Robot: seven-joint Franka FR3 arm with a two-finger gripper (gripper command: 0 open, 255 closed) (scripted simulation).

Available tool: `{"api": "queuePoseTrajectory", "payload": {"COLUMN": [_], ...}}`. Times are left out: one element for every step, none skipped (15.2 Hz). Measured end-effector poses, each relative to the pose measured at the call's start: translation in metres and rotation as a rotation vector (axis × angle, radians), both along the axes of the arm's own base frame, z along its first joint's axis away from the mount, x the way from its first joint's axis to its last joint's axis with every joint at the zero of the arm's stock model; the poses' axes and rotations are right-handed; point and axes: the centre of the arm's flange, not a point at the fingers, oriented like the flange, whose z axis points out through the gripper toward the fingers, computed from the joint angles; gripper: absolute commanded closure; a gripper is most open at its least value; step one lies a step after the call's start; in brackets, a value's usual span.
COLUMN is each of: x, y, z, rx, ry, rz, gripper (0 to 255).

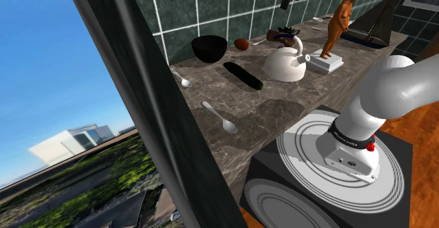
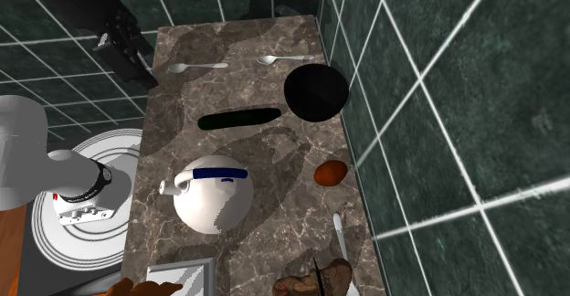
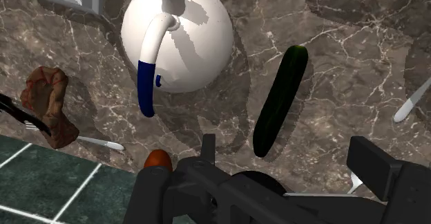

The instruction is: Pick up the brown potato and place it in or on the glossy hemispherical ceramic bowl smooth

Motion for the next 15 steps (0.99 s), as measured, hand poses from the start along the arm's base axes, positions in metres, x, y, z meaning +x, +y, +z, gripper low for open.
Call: {"api": "queuePoseTrajectory", "payload": {"x": [0.000,0.005,0.012,0.019,0.026,0.036,0.047,0.057,0.065,0.072,0.080,0.089,0.098,0.105,0.116], "y": [0.000,-0.003,-0.009,-0.014,-0.021,-0.027,-0.034,-0.042,-0.048,-0.054,-0.061,-0.068,-0.075,-0.082,-0.087], "z": [0.000,-0.004,-0.008,-0.014,-0.019,-0.027,-0.038,-0.044,-0.049,-0.057,-0.063,-0.074,-0.081,-0.087,-0.094], "rx": [0.000,0.000,0.001,0.002,0.002,0.003,0.004,0.004,0.005,0.006,0.006,0.007,0.007,0.008,0.009], "ry": [0.000,0.002,0.003,0.005,0.007,0.010,0.013,0.014,0.016,0.018,0.020,0.023,0.025,0.027,0.028], "rz": [0.000,0.003,0.007,0.012,0.018,0.024,0.030,0.036,0.042,0.048,0.054,0.060,0.066,0.072,0.079], "gripper": [0,0,0,0,0,0,0,0,0,0,0,0,0,0,0]}}
